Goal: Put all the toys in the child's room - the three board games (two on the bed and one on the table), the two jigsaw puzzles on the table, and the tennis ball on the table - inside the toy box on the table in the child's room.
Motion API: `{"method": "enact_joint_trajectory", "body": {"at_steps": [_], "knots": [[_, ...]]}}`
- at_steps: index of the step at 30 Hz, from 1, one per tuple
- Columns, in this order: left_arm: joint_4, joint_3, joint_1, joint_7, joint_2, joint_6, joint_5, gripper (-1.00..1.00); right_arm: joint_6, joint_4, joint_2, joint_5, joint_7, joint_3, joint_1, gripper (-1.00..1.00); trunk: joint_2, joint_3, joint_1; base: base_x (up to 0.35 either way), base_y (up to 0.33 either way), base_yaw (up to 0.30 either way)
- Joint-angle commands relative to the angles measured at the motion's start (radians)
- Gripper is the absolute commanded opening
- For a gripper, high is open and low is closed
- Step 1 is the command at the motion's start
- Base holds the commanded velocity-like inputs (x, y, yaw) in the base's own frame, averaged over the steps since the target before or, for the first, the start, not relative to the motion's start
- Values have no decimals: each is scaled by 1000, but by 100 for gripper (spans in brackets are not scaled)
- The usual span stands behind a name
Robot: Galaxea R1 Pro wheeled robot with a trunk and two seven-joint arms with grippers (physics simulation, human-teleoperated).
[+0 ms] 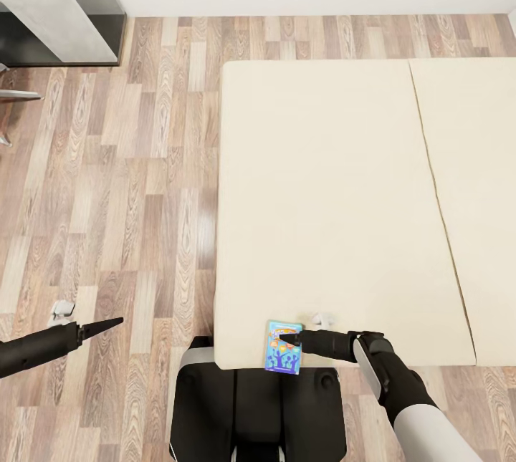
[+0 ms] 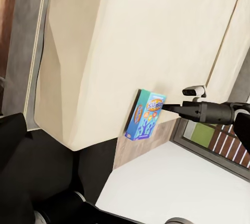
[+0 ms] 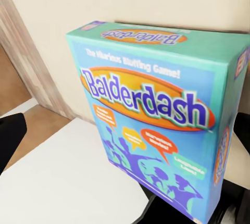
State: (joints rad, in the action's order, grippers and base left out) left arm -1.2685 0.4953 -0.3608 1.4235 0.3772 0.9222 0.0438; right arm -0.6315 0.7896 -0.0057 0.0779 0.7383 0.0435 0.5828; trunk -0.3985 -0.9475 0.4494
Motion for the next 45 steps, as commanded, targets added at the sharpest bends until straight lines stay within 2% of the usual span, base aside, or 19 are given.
{"method": "enact_joint_trajectory", "body": {"at_steps": [1,45], "knots": [[0,0,0,3,0,10,1,100,-9,0,0,8,0,1,0,100,-1,-1,1,0,0,0],[0,1,0,3,0,10,1,100,-9,0,0,8,0,1,0,100,-1,-1,1,0,30,0]]}}
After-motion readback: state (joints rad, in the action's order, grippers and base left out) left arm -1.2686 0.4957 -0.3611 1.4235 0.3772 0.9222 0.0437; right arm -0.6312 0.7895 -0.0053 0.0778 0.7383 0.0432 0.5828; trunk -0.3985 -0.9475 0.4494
